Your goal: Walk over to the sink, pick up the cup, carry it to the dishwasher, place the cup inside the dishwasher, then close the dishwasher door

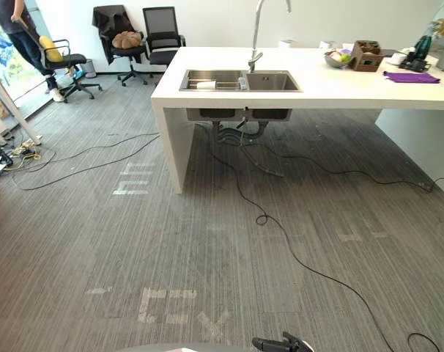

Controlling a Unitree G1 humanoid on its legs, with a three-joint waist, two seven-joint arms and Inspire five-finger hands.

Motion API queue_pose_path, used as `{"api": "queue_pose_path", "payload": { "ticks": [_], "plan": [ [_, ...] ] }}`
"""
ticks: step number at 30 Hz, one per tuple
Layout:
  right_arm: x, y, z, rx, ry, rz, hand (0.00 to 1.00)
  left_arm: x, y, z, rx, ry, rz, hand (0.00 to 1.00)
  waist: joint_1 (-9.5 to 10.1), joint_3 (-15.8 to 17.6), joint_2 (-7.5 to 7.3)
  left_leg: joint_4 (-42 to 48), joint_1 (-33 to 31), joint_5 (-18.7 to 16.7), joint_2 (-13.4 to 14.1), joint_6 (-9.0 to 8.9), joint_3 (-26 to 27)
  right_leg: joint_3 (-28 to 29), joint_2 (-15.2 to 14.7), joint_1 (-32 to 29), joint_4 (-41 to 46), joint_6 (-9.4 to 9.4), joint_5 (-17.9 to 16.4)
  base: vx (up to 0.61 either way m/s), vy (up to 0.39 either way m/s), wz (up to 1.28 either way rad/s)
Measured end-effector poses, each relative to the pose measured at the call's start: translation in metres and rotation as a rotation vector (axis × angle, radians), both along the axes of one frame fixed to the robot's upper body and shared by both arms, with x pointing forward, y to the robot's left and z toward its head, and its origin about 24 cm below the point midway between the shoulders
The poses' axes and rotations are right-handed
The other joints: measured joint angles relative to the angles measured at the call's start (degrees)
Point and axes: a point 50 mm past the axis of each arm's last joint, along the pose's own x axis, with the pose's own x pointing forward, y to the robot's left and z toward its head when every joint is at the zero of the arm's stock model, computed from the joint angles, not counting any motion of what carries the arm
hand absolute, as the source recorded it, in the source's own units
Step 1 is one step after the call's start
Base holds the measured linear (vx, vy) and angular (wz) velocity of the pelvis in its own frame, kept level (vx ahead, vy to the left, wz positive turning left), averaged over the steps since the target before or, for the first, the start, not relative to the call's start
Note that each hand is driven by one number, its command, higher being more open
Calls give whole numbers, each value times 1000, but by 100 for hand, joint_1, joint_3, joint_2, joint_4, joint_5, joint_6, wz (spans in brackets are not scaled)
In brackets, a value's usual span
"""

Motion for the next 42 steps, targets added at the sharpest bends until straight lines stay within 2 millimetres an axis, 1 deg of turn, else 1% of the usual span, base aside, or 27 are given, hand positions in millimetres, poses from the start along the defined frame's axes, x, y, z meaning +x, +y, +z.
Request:
{"api": "queue_pose_path", "payload": {
  "ticks": [2, 3, 5, 10, 13, 14, 17, 20, 22, 26, 34, 37, 38, 41, 42],
  "plan": [
    [7, 17, -1, 53, -47, -33, 100, 1, 0, 0, 15, -28, 1, 100, 8, 36, 0, 0, -6, -2, 13, -3, 31, 5, 12, 4, -12, 3, 1, 7, -15, -1],
    [8, 21, -1, 69, -61, -29, 100, 2, 0, 1, 16, -32, 1, 100, 8, 44, 2, 0, -7, -1, 11, -5, 46, 9, 10, 5, -13, 5, 1, 0, 0, 0],
    [10, 22, 0, 106, -93, -25, 100, 2, 0, 1, 22, -44, 4, 100, 10, 80, -15, 0, 25, -8, 14, -15, 91, -17, 6, 45, -11, 99, -1, 0, 0, 0],
    [11, 22, 1, 127, -118, -37, 100, 1, 0, 1, 34, -42, 50, 100, -4, 154, -27, -1, 53, -12, -2, -21, 152, -7, -15, 56, 10, 125, -3, -48, -9, -5],
    [10, 21, 1, 147, -128, -57, 100, -5, -1, 0, 42, -18, 166, 100, 0, 155, -28, -27, 69, -12, -9, -20, 160, -2, -23, 65, 13, 123, -2, -60, -19, -1],
    [10, 21, 1, 158, -137, -65, 100, -7, -3, -1, 35, -16, 276, 100, -1, 160, -35, -30, 68, -12, -11, -19, 161, -4, -24, 66, 13, 121, -1, -42, -16, 0],
    [9, 21, 1, 172, -145, -93, 100, -2, -8, -1, 42, -56, 384, 100, 0, 164, -44, -32, 66, -12, -16, -19, 161, -5, -27, 67, 9, 110, 6, -27, -15, 0],
    [9, 21, 2, 180, -154, -117, 100, 9, -10, 0, 45, -101, 390, 100, -9, 168, -48, -36, 53, -13, -19, -18, 160, -7, -25, 65, -13, 102, 11, -10, -7, 0],
    [9, 21, 2, 183, -160, -123, 100, 12, -10, 0, 41, -111, 387, 100, -19, 170, -50, -37, 43, -13, -19, -18, 160, -9, -23, 61, -26, 99, 13, -8, -16, 0],
    [10, 22, 2, 205, -170, -149, 100, 16, -10, 2, 74, -150, 354, 100, -27, 177, -60, -38, 36, -13, -22, -17, 169, -14, -23, 60, -49, 95, 16, -2, -8, 0],
    [11, 24, 3, 242, -191, -163, 100, 22, -9, 5, 120, -221, 365, 100, -25, 204, -100, -38, 44, -13, -22, -17, 289, 31, -20, 59, -54, 70, 33, -30, -17, -3],
    [11, 24, 4, 265, -226, -165, 100, 22, -9, 4, 104, -217, 397, 100, -25, 211, -106, -38, 50, -13, -23, -17, 297, 38, -20, 60, -53, 64, 39, -41, -26, -2],
    [10, 25, 4, 276, -247, -164, 100, 21, -9, 4, 86, -216, 438, 100, -24, 211, -106, -38, 53, -13, -24, -17, 297, 38, -21, 61, -48, 64, 39, -45, -33, 0],
    [10, 26, 5, 311, -278, -187, 100, 21, -9, 4, 50, -227, 488, 100, -20, 222, -109, -38, 56, -16, -32, -12, 294, 37, -34, 33, 29, 65, 25, -35, -22, 0],
    [11, 26, 6, 320, -295, -200, 100, 22, -9, 4, 34, -237, 499, 100, -23, 231, -112, -37, 53, -23, -44, 2, 294, 41, -67, -73, 254, 73, -86, -37, -12, 0]
  ]
}}
